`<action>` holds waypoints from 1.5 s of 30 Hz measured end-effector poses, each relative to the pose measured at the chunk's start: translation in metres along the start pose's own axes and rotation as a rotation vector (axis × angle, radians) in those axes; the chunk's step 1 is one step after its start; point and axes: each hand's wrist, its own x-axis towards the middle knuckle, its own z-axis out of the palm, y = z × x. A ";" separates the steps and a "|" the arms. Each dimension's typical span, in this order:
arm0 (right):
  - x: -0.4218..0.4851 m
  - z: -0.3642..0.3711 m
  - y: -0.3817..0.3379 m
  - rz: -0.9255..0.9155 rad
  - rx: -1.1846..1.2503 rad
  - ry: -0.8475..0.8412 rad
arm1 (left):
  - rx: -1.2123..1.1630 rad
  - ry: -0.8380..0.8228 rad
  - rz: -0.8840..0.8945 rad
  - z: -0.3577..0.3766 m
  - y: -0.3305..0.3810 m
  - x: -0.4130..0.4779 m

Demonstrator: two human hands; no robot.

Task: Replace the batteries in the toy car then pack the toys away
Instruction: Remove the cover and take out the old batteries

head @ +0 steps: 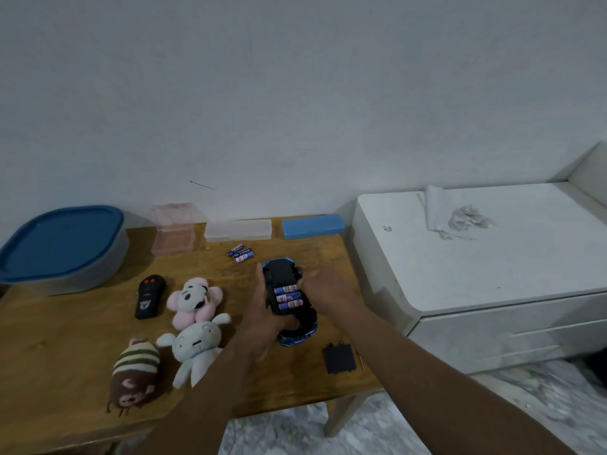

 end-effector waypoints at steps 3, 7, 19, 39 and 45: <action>-0.002 0.004 -0.001 0.160 0.266 -0.006 | 0.006 -0.024 -0.010 -0.003 -0.002 -0.001; -0.009 0.004 0.001 0.210 0.443 -0.050 | -0.007 -0.050 0.000 -0.010 -0.006 0.000; -0.010 0.000 0.009 -0.034 0.365 0.021 | -0.040 -0.066 -0.036 -0.013 -0.007 0.003; -0.001 -0.020 0.026 -0.720 -0.482 -0.162 | 0.007 -0.258 -0.142 -0.016 -0.003 0.004; 0.003 -0.021 0.020 -0.889 -0.773 -0.237 | -0.015 -0.299 -0.185 -0.022 -0.002 0.000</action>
